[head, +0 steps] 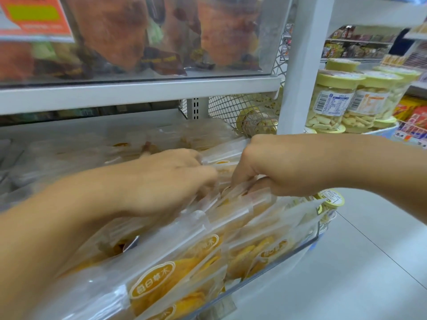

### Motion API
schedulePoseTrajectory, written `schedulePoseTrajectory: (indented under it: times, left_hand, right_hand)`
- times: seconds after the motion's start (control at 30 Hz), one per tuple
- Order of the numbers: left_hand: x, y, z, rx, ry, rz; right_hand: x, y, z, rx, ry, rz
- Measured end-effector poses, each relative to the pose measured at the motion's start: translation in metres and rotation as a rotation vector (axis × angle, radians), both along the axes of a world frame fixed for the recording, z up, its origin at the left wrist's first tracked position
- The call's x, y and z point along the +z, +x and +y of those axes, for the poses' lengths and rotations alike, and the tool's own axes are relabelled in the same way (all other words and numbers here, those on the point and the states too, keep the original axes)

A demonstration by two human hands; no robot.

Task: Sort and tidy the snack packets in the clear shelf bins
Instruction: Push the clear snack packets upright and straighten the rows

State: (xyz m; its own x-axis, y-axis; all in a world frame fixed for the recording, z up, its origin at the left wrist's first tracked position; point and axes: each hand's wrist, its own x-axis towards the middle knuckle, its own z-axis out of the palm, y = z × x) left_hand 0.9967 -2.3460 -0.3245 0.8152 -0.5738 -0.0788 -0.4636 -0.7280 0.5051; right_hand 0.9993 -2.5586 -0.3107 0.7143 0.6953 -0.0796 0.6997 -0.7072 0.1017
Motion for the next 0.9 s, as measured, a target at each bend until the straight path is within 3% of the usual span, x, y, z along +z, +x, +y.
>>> schedulePoseTrajectory:
  times: [0.13,0.2,0.33,0.47,0.53,0.63,0.7,0.9]
  left_hand:
    - [0.004,-0.004,0.0,-0.061,0.039,-0.008]
    - [0.005,-0.004,0.003,-0.075,0.094,-0.016]
    - [0.005,-0.006,0.005,-0.072,0.105,-0.029]
    - [0.005,-0.005,0.001,-0.036,0.074,-0.016]
    - [0.006,-0.006,-0.001,-0.023,0.083,-0.002]
    - [0.006,-0.007,-0.003,-0.006,0.097,-0.001]
    - [0.004,-0.005,-0.003,-0.006,0.109,-0.004]
    - [0.001,0.0,0.006,-0.079,0.019,0.033]
  right_hand:
    - [0.016,-0.005,-0.002,-0.053,0.186,0.246]
    - [0.015,-0.005,-0.002,-0.085,0.257,0.243]
    - [0.009,-0.012,0.001,-0.152,0.349,0.001]
    - [0.018,-0.029,0.004,-0.167,0.284,-0.194]
    - [0.029,-0.038,0.003,-0.19,0.354,-0.102]
    - [0.044,-0.05,0.002,-0.234,0.501,0.201]
    - [0.045,-0.05,0.007,-0.229,0.43,0.246]
    - [0.034,-0.04,0.028,-0.166,0.261,0.092]
